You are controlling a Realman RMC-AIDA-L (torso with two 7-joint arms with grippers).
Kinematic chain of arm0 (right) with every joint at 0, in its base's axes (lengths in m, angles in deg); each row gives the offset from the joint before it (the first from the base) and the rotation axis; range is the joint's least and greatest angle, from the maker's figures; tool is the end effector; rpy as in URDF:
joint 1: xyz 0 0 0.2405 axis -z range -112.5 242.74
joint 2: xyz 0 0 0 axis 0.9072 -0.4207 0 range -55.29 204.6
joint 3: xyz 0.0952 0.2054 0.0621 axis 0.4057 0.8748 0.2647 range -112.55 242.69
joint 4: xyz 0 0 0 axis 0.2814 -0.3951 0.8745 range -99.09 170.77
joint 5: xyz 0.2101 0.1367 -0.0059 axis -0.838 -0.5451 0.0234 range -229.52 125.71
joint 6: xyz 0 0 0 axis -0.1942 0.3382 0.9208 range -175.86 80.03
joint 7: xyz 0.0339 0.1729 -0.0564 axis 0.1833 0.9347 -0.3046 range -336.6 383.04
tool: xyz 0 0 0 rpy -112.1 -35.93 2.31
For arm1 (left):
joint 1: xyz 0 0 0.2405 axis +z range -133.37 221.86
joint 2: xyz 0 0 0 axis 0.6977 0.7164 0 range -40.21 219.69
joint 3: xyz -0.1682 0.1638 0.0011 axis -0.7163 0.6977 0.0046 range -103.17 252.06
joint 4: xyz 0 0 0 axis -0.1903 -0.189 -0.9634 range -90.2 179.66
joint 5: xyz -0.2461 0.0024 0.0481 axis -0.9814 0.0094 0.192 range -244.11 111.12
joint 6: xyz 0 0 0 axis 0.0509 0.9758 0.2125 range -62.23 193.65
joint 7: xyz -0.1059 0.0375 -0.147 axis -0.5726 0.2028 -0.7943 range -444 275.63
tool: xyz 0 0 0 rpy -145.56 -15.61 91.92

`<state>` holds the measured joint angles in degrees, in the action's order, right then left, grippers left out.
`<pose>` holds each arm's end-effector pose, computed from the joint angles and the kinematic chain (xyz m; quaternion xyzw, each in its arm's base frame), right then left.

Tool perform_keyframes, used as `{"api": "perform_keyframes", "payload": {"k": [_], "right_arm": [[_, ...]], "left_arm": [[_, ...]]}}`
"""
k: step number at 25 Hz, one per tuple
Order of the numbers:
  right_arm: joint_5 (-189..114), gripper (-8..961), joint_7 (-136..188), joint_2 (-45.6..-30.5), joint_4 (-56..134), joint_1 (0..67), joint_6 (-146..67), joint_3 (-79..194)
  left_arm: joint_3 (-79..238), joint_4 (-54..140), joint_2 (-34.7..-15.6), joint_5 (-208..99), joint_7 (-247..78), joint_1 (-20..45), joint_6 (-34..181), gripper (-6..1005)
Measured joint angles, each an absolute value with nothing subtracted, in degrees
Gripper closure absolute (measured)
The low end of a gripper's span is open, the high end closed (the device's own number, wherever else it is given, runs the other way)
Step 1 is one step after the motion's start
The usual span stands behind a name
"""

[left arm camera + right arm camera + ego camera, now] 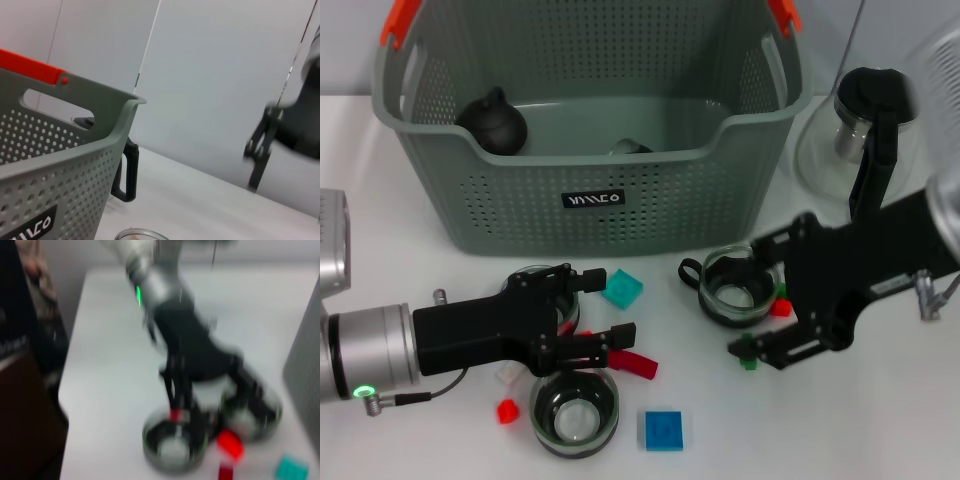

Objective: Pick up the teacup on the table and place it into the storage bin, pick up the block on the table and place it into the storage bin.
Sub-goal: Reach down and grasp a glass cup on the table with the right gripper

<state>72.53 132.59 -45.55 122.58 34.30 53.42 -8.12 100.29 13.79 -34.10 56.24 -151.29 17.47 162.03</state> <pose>0.0991 0.3416 -0.0070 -0.9997 0.0049 -0.0156 0.0187 -0.2707 0.3087 -0.0600 -0.9201 -0.2209 -0.3055 0.1061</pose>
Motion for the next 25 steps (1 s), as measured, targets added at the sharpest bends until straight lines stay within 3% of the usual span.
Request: {"api": "perform_keyframes", "payload": {"k": [12, 25], "right_arm": [[87.12, 204, 138.99, -45.67, 97.54, 22.08, 37.81, -13.95], [87.56, 204, 139.16, -46.16, 86.91, 19.23, 21.63, -24.11]], "left_arm": [[100.19, 13.79, -34.08, 56.20, -151.03, 17.32, 162.03, 142], [100.19, 13.79, -34.11, 56.20, -150.99, 17.58, 161.30, 142]]}}
